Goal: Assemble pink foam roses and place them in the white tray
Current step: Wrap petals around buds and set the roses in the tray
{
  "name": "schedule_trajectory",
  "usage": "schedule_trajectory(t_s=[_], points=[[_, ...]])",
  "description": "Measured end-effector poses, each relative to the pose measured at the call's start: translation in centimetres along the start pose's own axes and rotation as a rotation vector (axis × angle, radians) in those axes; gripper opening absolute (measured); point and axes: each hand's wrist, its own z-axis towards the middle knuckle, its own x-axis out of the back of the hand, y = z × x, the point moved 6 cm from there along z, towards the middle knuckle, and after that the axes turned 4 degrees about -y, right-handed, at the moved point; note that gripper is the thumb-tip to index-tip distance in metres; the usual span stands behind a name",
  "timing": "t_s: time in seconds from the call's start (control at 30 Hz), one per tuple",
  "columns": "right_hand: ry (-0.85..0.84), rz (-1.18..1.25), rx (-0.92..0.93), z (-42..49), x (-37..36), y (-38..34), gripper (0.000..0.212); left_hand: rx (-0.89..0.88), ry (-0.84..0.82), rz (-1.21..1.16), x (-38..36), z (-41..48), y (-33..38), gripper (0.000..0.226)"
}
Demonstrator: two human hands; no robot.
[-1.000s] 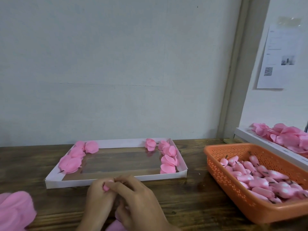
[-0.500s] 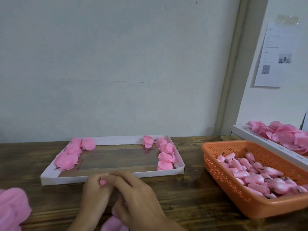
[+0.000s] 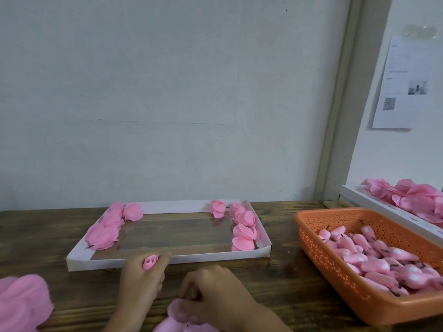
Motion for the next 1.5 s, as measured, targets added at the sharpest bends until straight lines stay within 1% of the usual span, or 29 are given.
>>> schedule_trajectory(t_s=[0.1, 0.13, 0.17, 0.27, 0.33, 0.37, 0.43, 0.5, 0.57, 0.6, 0.67, 0.77, 0.9, 1.17, 1.2, 1.3, 1.37, 1.43, 1.5], points=[[-0.058, 0.064, -0.045, -0.1, 0.0, 0.4, 0.040, 0.013, -0.019, 0.017, -0.2, -0.1, 0.0, 0.063], [-0.085, 0.070, -0.058, -0.2, 0.0, 0.5, 0.039, 0.019, -0.027, 0.017, -0.3, -0.2, 0.2, 0.063], [-0.114, 0.064, -0.060, -0.3, 0.1, 0.6, 0.035, 0.022, -0.038, 0.021, -0.3, -0.4, 0.4, 0.062], [-0.205, 0.035, -0.005, -0.1, 0.4, 0.6, 0.010, 0.022, -0.059, 0.063, -0.5, -0.7, 0.7, 0.062], [-0.233, 0.057, 0.033, 0.1, 0.3, 0.7, 0.009, 0.027, -0.053, 0.076, -0.6, -0.8, 1.0, 0.060], [-0.218, 0.097, 0.040, 0.2, 0.3, 0.7, 0.014, 0.021, -0.048, 0.081, -0.6, -0.9, 1.1, 0.059], [-0.106, 0.277, -0.024, 0.6, 0.3, 1.5, 0.020, 0.003, -0.029, 0.060, -0.5, -0.9, 1.5, 0.058], [0.059, 0.525, -0.139, 0.8, 0.4, 2.7, 0.017, -0.019, -0.035, -0.002, -0.4, -1.0, 2.0, 0.056], [0.198, 0.664, -0.222, 0.9, 0.3, 3.7, 0.014, -0.075, -0.047, -0.061, -0.3, -1.2, 2.6, 0.049], [0.243, 0.713, -0.256, 0.8, 0.3, 4.1, 0.014, -0.085, -0.038, -0.090, -0.1, -1.2, 2.7, 0.045], [0.294, 0.807, -0.292, 0.7, 0.0, 4.3, 0.016, -0.045, -0.022, -0.173, 0.0, -1.2, 2.5, 0.039], [0.337, 0.857, -0.303, 0.8, -0.6, 3.9, 0.019, 0.002, -0.078, -0.316, -0.7, -1.0, 2.3, 0.055], [0.385, 0.886, -0.325, 0.9, -1.7, 3.7, 0.022, 0.008, -0.152, -0.417, -1.4, -1.1, 2.6, 0.060], [0.453, 1.000, -0.373, 0.7, -1.8, 3.5, 0.025, 0.031, -0.242, -0.435, -2.7, -2.2, 3.1, 0.058], [0.449, 1.036, -0.377, 0.6, -1.8, 3.4, 0.024, 0.032, -0.253, -0.424, -2.8, -2.5, 3.3, 0.059], [0.395, 1.176, -0.358, 0.4, -1.8, 2.8, 0.021, 0.045, -0.280, -0.360, -3.0, -3.2, 3.6, 0.073], [0.385, 1.170, -0.337, 0.4, -1.6, 2.4, 0.022, 0.043, -0.270, -0.320, -2.9, -3.3, 3.6, 0.072], [0.400, 1.155, -0.305, 0.4, -1.4, 2.1, 0.024, 0.027, -0.277, -0.354, -3.2, -3.2, 3.5, 0.074], [0.411, 1.182, -0.279, 0.6, -1.4, 2.1, 0.022, 0.022, -0.271, -0.404, -3.3, -2.9, 3.4, 0.080]])
